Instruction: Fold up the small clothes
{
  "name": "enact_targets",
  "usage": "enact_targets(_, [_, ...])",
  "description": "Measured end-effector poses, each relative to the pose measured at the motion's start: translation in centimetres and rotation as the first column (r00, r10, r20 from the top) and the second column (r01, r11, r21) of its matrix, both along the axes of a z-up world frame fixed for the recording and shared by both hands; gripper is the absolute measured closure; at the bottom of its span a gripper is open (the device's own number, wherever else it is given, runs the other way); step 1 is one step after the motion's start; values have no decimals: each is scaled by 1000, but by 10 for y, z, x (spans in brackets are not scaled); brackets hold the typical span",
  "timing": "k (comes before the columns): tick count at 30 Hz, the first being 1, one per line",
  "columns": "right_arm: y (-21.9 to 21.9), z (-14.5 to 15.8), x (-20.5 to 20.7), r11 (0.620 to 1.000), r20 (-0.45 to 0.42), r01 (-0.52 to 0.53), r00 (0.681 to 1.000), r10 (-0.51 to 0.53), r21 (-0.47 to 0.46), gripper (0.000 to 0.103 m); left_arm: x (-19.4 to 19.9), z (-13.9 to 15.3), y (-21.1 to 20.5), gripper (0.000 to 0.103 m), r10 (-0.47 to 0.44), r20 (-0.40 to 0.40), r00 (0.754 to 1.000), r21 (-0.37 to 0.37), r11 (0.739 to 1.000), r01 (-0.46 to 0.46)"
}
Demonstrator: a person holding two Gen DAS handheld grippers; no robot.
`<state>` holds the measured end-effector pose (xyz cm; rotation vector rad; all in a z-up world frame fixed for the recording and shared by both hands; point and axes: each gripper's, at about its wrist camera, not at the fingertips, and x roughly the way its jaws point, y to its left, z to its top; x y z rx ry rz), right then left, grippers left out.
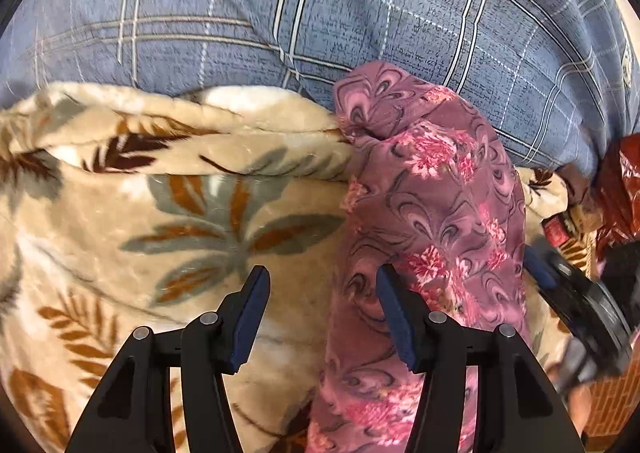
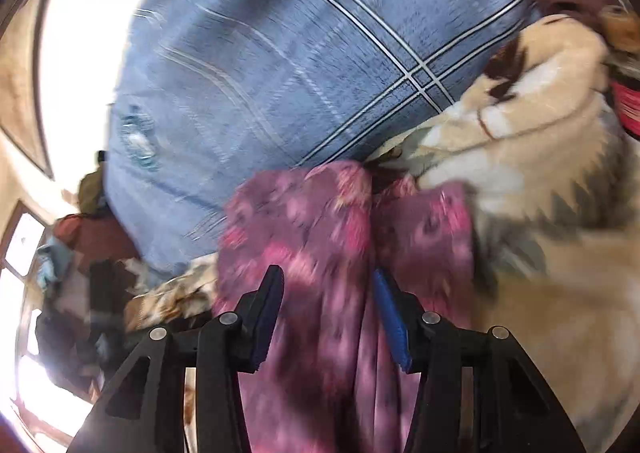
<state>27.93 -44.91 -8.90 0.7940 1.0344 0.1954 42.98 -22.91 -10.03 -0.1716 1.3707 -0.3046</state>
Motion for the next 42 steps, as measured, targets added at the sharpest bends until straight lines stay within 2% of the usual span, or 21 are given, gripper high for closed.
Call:
enact_targets(1, [3, -7, 10, 1000, -30, 2, 1000, -2, -25, 52, 3, -2, -1, 49, 6, -1, 1000, -3, 1000, -6])
enact_targets(3, [7, -13, 19, 999, -18, -37, 999, 37, 36, 56, 5, -5, -5, 51, 10, 10, 1000, -3, 1000, -10])
enact_targets(4, [11, -10, 22, 996, -2, -70, 998, 70, 45, 84, 5, -4, -7, 60, 7, 23, 1000, 7, 1000, -7])
enact_targets(5, [13, -1, 20, 996, 23, -91, 996, 90, 26, 91, 2, 0, -10, 66, -1, 29, 1000, 3, 1000, 1])
enact_targets(6, [14, 11, 17, 994, 73, -105, 992, 104, 17, 92, 0, 2, -13, 74, -17, 43, 999, -9, 1000, 17])
enact_targets(9, [-5, 41, -1, 999, 196, -34, 980, 33, -2, 92, -9, 15, -21, 73, -47, 100, 994, 13, 999, 46])
enact_targets(12, [-21, 26, -1, 997, 118, -2, 993, 10, -73, 92, -12, 12, -29, 72, -64, 110, 992, 24, 998, 62])
enact_targets(14, [-30, -1, -1, 994, 33, 11, 999, -7, -110, 92, -14, 5, -37, 72, -85, 112, 990, 47, 996, 80])
enact_targets(17, [-40, -21, -8, 997, -11, 36, 999, -37, -72, 91, -19, 8, -43, 72, -104, 108, 989, 93, 991, 94])
enact_targets(21, [-47, 0, -30, 999, 29, 15, 999, -14, -34, 81, -27, 18, -46, 72, -130, 124, 984, 162, 981, 109])
enact_targets(23, [-45, 18, -51, 999, 35, -13, 999, 15, -48, 68, -35, 26, -43, 71, -141, 126, 982, 178, 977, 117])
enact_targets(25, [-37, 29, -76, 997, 30, -35, 999, 37, -72, 52, -48, 31, -36, 58, -154, 115, 981, 186, 974, 131])
enact_targets(27, [-27, 29, -95, 995, 15, -55, 998, 56, -79, 47, -65, 36, -26, 50, -142, 100, 985, 146, 981, 127])
enact_targets(29, [-8, 16, -104, 985, -42, -123, 992, 119, -121, 49, -78, 31, -14, 49, -115, 56, 992, 68, 991, 112])
enact_targets(31, [5, 19, -107, 970, -35, -176, 984, 172, -166, 88, -91, 26, -9, 51, -110, -4, 994, 14, 994, 110])
enact_targets(33, [1, 33, -115, 978, 51, -121, 990, 131, -172, 93, -98, 22, -9, 51, -125, -28, 992, 3, 992, 125])
enact_targets(34, [-7, 33, -117, 983, 75, -75, 993, 88, -165, 95, -102, 19, -10, 49, -135, -31, 990, 14, 991, 136])
enact_targets(36, [-11, 18, -112, 972, -14, -76, 997, 75, -223, 96, -103, 15, -10, 48, -142, -35, 989, 42, 989, 144])
enact_targets(38, [-19, 3, -116, 964, -81, -105, 993, 88, -245, 95, -99, 16, -3, 49, -138, -54, 989, 19, 990, 140])
enact_targets(40, [-34, 14, -122, 978, -24, -42, 999, 38, -207, 87, -91, 24, 6, 50, -126, -25, 992, 6, 992, 126])
enact_targets(42, [-49, 22, -122, 994, 44, 4, 999, 1, -108, 82, -80, 31, 13, 50, -101, 10, 995, 17, 995, 101])
